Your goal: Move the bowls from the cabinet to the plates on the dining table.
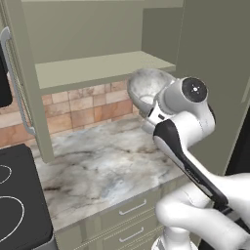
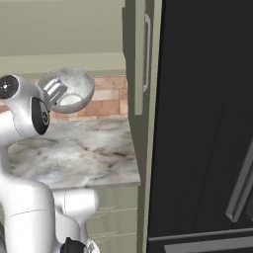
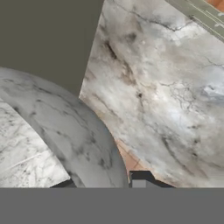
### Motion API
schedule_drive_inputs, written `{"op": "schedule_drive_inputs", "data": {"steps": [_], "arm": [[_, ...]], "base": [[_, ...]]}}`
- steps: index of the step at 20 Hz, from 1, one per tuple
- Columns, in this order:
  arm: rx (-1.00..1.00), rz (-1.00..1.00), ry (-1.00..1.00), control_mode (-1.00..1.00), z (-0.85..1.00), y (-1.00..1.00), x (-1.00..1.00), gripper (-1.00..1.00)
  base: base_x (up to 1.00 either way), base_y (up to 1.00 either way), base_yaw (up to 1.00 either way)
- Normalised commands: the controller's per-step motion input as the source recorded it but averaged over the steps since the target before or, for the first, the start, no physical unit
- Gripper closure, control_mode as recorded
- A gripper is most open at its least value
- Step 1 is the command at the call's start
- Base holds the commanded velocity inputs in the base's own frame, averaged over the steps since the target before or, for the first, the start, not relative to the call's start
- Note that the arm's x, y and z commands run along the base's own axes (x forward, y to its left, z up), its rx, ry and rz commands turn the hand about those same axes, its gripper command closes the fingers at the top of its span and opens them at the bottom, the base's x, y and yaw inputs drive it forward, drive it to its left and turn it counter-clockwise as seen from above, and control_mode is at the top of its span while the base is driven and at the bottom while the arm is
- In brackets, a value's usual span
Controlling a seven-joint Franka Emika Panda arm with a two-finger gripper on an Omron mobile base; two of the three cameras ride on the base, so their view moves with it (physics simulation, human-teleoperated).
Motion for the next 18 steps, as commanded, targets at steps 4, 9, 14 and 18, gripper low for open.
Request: {"op": "schedule_drive_inputs", "data": {"steps": [4,9,14,18], "arm": [[-0.11,0.13,0.0,-1.0,-0.45,-0.31,-0.43,1.0],[-0.09,0.12,0.0,-1.0,-0.36,-0.26,-0.23,1.0],[-0.05,0.08,0.0,-1.0,-0.23,-0.13,-0.02,1.0],[0.0,0.0,0.0,-1.0,-0.15,0.0,0.0,1.0]], "base": [[0.0,0.0,0.0],[0.0,0.0,0.0],[0.0,0.0,0.0],[0.0,0.0,0.0]]}}
